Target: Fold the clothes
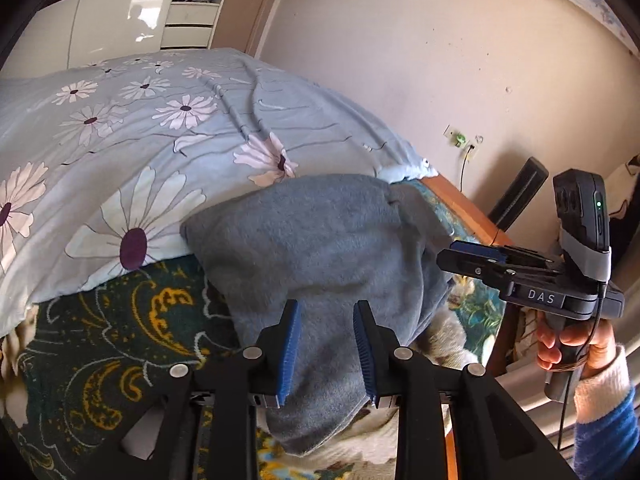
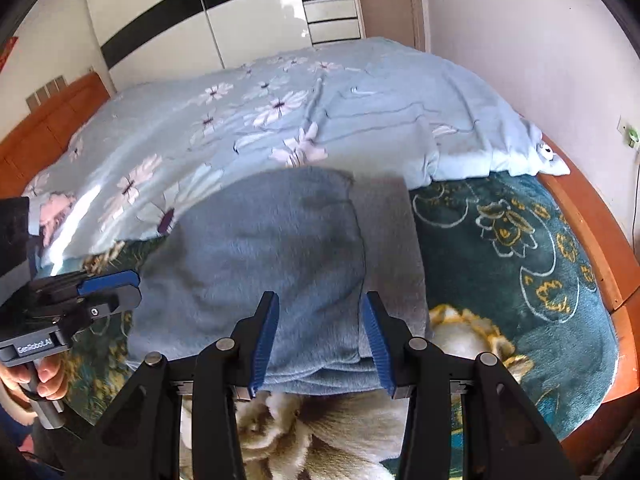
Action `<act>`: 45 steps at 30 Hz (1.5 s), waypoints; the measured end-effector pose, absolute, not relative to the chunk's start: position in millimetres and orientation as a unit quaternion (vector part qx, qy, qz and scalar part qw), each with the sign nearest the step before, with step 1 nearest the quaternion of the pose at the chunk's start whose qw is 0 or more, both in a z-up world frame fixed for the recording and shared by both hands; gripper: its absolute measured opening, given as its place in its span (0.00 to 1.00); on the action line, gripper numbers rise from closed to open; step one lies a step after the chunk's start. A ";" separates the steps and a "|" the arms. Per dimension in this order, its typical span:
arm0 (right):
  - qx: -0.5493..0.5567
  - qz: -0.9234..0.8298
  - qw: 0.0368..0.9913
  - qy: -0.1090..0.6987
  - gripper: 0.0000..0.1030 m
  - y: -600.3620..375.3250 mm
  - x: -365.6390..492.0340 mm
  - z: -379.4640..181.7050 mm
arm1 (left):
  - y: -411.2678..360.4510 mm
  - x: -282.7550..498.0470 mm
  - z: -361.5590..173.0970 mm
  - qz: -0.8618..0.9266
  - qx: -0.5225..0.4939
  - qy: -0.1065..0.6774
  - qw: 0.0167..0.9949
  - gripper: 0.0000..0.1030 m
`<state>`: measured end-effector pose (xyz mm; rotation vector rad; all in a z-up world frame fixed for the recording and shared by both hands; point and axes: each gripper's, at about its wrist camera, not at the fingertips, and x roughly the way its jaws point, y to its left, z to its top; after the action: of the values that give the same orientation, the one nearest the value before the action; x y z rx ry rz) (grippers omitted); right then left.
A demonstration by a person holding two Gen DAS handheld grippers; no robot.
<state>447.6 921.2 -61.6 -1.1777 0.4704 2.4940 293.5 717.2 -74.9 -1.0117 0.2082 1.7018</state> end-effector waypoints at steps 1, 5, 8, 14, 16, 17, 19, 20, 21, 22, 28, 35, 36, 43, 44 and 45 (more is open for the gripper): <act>-0.420 0.874 0.175 0.169 0.44 921.9 447.8 -69.3 | 718.7 295.8 -81.6 0.715 -0.431 0.097 0.542 0.29; -0.426 0.866 0.191 0.179 0.44 923.4 448.1 -86.9 | 728.3 299.9 -104.2 0.712 -0.442 0.129 0.531 0.29; -0.428 0.862 0.208 0.174 0.44 918.6 447.4 -81.6 | 730.6 297.4 -109.4 0.710 -0.457 0.121 0.522 0.29; -0.401 0.873 0.230 0.153 0.48 882.8 463.3 -54.6 | 708.3 309.6 -84.9 0.732 -0.415 0.123 0.526 0.68; -0.403 0.873 0.234 0.144 0.58 870.2 466.6 -53.4 | 701.5 314.0 -77.0 0.738 -0.402 0.126 0.527 0.71; -0.406 0.873 0.232 0.140 0.58 864.1 467.4 -54.9 | 699.1 315.5 -75.2 0.737 -0.400 0.125 0.529 0.73; -0.411 0.872 0.232 0.130 0.58 854.4 469.0 -58.0 | 694.2 318.5 -74.0 0.738 -0.398 0.124 0.531 0.77; -0.414 0.871 0.234 0.125 0.59 850.4 469.8 -59.5 | 692.0 320.2 -74.3 0.741 -0.396 0.126 0.528 0.82; -0.416 0.870 0.236 0.120 0.61 846.3 470.7 -61.1 | 690.0 321.8 -75.0 0.743 -0.394 0.129 0.525 0.86; -0.418 0.869 0.238 0.116 0.68 842.2 471.5 -62.6 | 687.3 323.6 -76.1 0.746 -0.393 0.131 0.522 0.86; -0.431 0.863 0.249 0.086 0.83 817.8 476.6 -72.0 | 668.5 327.5 -82.7 0.751 -0.395 0.120 0.515 1.00; -0.425 0.860 0.263 0.098 0.92 799.8 485.3 -78.7 | 652.7 340.0 -87.0 0.770 -0.373 0.138 0.499 1.00; -0.425 0.859 0.268 0.099 0.92 797.3 486.5 -80.3 | 650.5 342.5 -88.0 0.773 -0.370 0.140 0.496 1.00; -0.414 0.858 0.282 0.116 0.92 785.3 498.7 -92.4 | 638.6 356.2 -101.5 0.780 -0.371 0.165 0.475 1.00; -0.413 0.857 0.284 0.121 0.92 784.5 500.6 -94.3 | 636.8 358.0 -102.4 0.782 -0.370 0.167 0.473 1.00; -0.414 0.855 0.288 0.122 0.92 783.8 502.3 -95.3 | 634.8 359.8 -102.9 0.785 -0.367 0.170 0.470 1.00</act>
<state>502.3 783.8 -95.3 -1.1068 0.3255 2.2821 359.8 634.8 -102.9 -0.8990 0.4155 1.9226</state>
